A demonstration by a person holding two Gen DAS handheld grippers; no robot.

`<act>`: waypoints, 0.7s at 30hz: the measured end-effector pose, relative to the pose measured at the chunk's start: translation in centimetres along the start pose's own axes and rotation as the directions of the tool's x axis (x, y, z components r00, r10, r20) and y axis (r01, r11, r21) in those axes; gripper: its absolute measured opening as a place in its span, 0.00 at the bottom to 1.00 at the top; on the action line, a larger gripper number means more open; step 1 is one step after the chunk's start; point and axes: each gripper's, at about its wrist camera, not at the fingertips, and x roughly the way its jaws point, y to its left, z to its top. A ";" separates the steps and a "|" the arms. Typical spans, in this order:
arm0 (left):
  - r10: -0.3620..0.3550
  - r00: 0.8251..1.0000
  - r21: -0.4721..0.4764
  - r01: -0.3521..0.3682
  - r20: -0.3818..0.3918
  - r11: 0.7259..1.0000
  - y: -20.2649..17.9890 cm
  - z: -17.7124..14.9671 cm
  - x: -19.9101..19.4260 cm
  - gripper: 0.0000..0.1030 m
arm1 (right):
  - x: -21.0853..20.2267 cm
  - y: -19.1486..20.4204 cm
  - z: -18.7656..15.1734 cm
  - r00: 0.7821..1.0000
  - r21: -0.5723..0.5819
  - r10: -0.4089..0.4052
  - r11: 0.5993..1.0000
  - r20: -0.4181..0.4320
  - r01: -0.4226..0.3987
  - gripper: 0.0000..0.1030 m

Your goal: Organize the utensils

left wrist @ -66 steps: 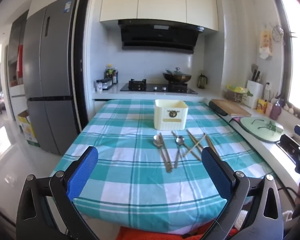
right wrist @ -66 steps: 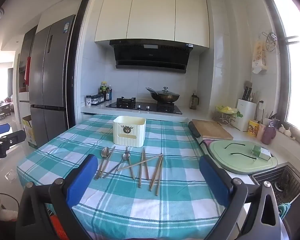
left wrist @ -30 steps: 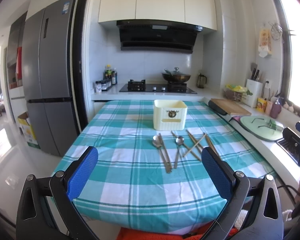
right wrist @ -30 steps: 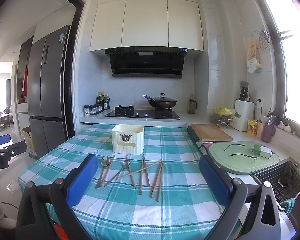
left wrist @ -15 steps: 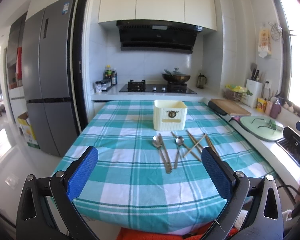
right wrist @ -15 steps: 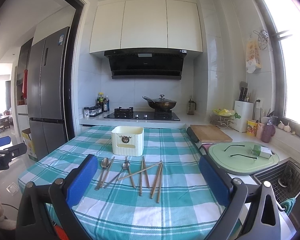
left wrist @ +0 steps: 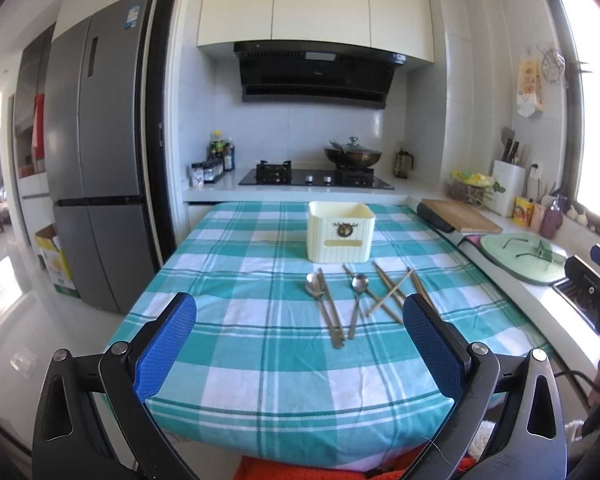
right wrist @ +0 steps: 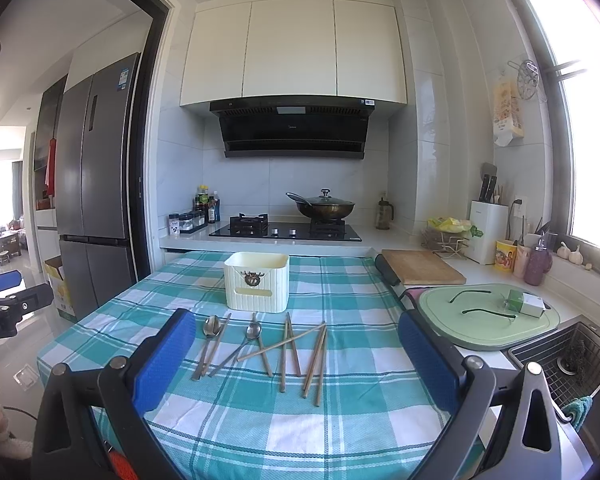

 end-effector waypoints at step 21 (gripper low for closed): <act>-0.003 1.000 0.000 0.003 -0.007 1.000 0.2 0.4 0.0 1.00 | 0.3 -0.2 -0.1 1.000 0.012 0.000 1.000 -0.008 0.000 1.00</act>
